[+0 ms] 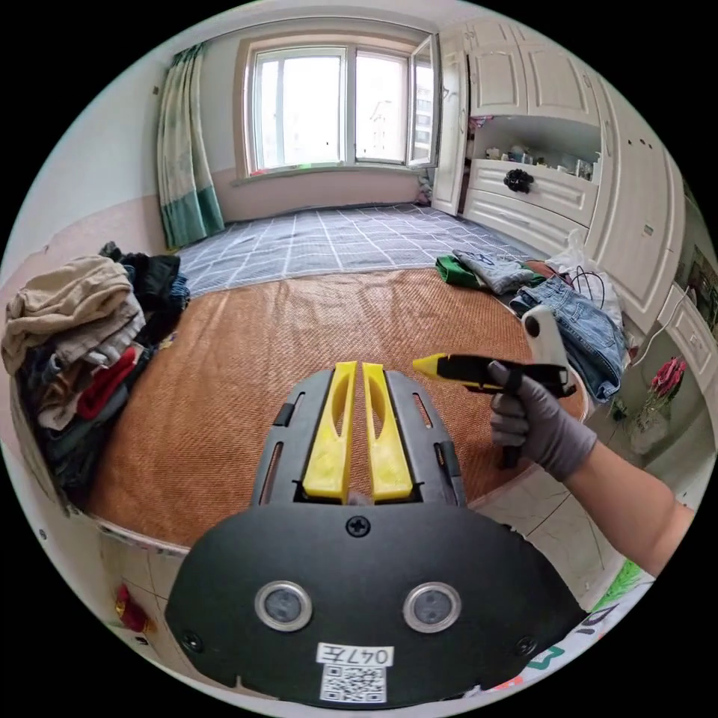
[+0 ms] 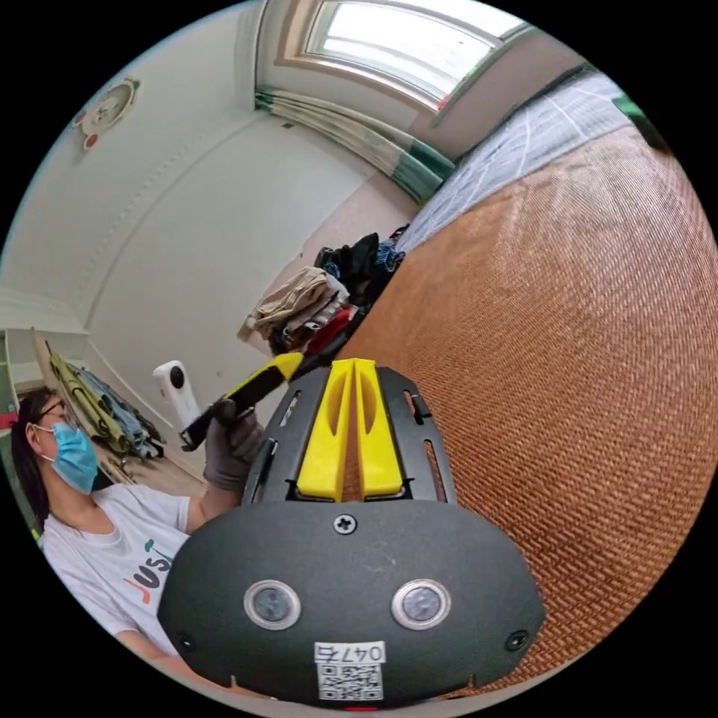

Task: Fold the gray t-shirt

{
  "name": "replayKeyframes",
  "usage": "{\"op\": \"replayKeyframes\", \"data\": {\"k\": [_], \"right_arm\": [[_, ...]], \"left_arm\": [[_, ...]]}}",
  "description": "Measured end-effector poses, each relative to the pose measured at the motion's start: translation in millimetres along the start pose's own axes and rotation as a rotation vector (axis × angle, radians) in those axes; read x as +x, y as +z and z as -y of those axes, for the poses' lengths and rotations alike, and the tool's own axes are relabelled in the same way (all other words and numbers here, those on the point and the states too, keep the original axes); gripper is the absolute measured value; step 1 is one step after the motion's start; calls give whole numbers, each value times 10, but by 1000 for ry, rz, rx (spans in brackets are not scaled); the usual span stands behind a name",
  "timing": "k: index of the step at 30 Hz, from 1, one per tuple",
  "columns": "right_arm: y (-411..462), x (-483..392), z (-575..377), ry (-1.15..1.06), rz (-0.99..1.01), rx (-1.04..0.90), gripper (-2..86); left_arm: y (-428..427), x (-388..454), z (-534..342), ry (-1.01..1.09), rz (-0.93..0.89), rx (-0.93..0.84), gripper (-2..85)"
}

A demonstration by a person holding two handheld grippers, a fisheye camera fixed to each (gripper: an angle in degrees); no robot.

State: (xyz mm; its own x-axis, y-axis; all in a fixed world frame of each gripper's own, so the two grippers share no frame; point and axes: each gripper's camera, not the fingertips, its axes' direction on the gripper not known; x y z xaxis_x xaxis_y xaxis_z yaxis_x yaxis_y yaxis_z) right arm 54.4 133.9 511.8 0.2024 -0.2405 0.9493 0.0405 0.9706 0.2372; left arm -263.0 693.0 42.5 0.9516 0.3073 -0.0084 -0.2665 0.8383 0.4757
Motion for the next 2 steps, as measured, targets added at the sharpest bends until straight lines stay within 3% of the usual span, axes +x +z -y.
{"op": "replayKeyframes", "data": {"k": [2], "right_arm": [[99, 225, -69, 113, -70, -33, -12]], "left_arm": [[-459, -62, -239, 46, 32, 8, -8]]}}
